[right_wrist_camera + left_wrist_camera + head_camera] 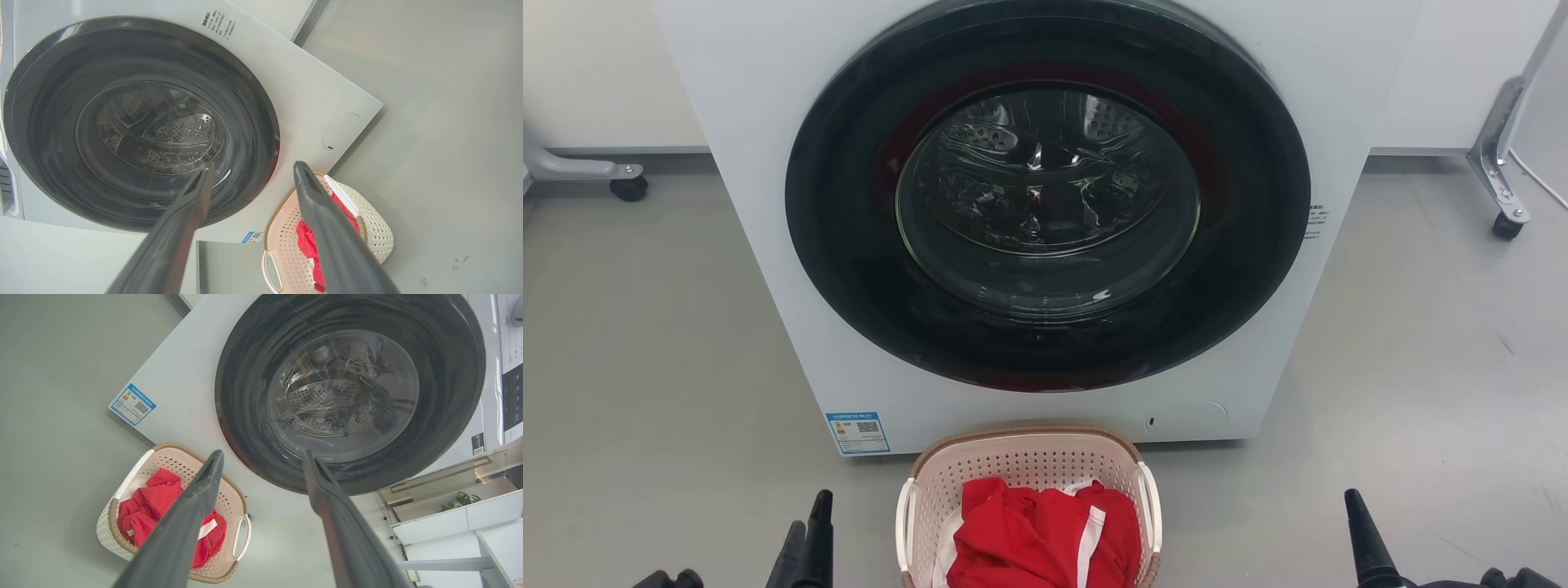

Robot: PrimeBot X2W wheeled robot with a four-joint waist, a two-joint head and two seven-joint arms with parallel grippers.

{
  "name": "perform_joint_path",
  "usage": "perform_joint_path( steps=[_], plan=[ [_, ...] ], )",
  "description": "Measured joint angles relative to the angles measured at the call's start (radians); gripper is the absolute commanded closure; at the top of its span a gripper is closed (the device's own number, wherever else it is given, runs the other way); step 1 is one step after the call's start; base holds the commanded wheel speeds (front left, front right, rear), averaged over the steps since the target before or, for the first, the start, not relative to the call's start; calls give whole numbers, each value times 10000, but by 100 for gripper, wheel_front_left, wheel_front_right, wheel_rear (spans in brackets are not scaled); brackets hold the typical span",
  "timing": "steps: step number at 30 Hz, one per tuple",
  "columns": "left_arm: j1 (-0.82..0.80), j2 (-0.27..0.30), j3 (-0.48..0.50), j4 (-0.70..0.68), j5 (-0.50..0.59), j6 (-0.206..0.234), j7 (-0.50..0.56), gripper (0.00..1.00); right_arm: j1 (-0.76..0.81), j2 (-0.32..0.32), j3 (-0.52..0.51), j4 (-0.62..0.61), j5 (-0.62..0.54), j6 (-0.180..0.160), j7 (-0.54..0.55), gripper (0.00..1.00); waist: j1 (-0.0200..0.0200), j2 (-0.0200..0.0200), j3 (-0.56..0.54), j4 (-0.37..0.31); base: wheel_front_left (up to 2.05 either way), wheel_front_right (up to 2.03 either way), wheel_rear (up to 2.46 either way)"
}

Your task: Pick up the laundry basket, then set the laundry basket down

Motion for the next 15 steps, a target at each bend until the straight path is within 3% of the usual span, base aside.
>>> perform_joint_path(
  steps=[15],
  plan=[
    [160,268,-681,-286,2706,424,-552,0,-8,-81,748,-148,-2336,-433,-535,0,0,0,-2,4,0,0,0]
  ],
)
